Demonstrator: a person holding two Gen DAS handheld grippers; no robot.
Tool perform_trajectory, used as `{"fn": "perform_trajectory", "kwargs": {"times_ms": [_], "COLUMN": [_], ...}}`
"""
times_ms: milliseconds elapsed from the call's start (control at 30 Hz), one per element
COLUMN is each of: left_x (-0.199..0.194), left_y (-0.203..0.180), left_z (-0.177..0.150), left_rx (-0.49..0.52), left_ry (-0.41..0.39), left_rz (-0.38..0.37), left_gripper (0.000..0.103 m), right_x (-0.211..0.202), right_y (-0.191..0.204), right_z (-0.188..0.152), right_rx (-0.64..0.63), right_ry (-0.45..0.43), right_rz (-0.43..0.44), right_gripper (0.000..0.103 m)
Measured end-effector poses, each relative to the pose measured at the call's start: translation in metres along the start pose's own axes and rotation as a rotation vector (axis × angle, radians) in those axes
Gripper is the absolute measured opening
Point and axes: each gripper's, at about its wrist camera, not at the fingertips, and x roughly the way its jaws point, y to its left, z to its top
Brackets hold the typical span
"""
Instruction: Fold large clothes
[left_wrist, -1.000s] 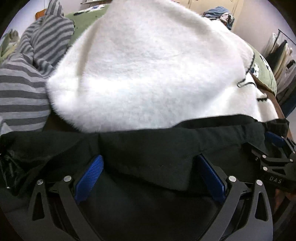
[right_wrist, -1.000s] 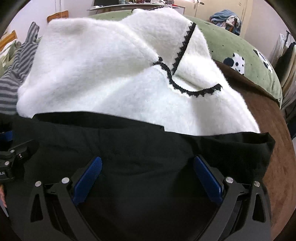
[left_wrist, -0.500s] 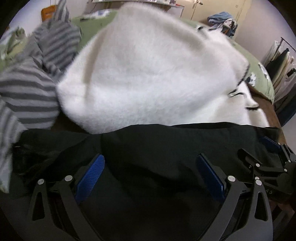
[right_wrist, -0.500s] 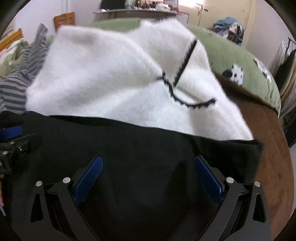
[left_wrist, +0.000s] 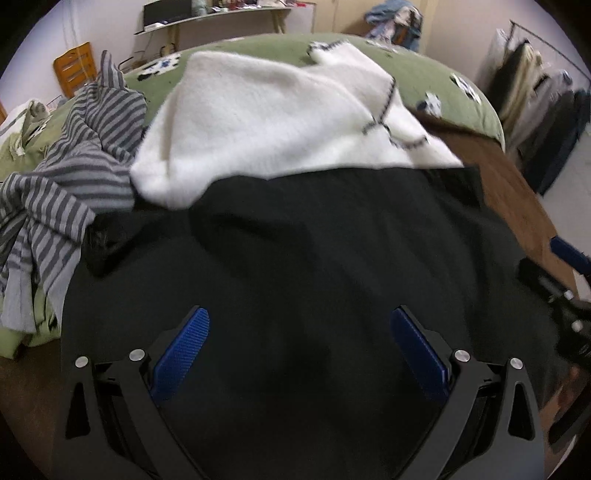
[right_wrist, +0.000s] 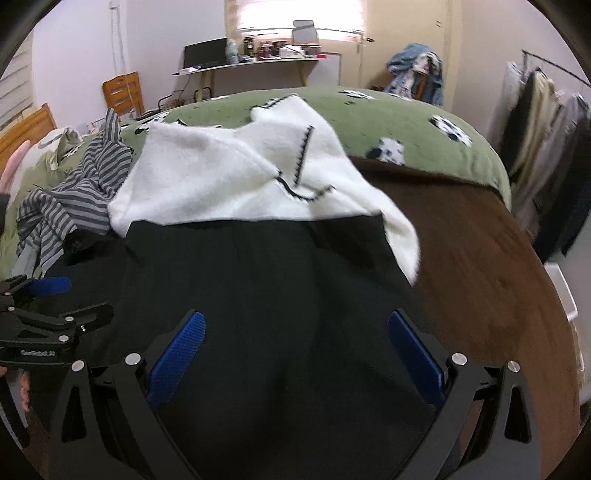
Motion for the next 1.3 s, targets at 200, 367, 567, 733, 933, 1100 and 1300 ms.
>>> {"fn": "perform_trajectory", "kwargs": {"times_ms": [200, 367, 567, 733, 933, 1100, 1300], "left_x": [-0.004, 0.012, 0.051, 0.057, 0.056, 0.056, 0.059], "left_y": [0.010, 0.024, 0.025, 0.023, 0.024, 0.026, 0.031], "left_z": [-0.034, -0.056, -0.077, -0.080, -0.082, -0.083, -0.082], "left_rx": [-0.021, -0.067, -0.051, -0.037, -0.036, -0.035, -0.035], "left_ry": [0.031, 0.058, 0.105, 0.095, 0.083, 0.085, 0.077], "left_rz": [0.015, 0.030, 0.031, 0.041, 0.033, 0.025, 0.025], "left_gripper": [0.097, 0.097, 0.098, 0.098, 0.098, 0.098, 0.098], "right_x": [-0.029, -0.046, -0.066, -0.078, -0.056, -0.027, 0.000], "right_y": [-0.024, -0.031, -0.043, -0.063, -0.081, -0.087, -0.098], "right_z": [-0.040, -0.069, -0.106, -0.143, -0.187, -0.195, -0.177], "right_rx": [0.112, 0.171, 0.288, 0.518, 0.775, 0.878, 0.936], "right_ry": [0.009, 0.032, 0.074, 0.072, 0.098, 0.089, 0.028], "right_rz": [-0.029, -0.043, 0.014, 0.098, 0.241, 0.319, 0.343], "right_gripper": [0.098, 0.098, 0.098, 0.098, 0.098, 0.094, 0.093]}}
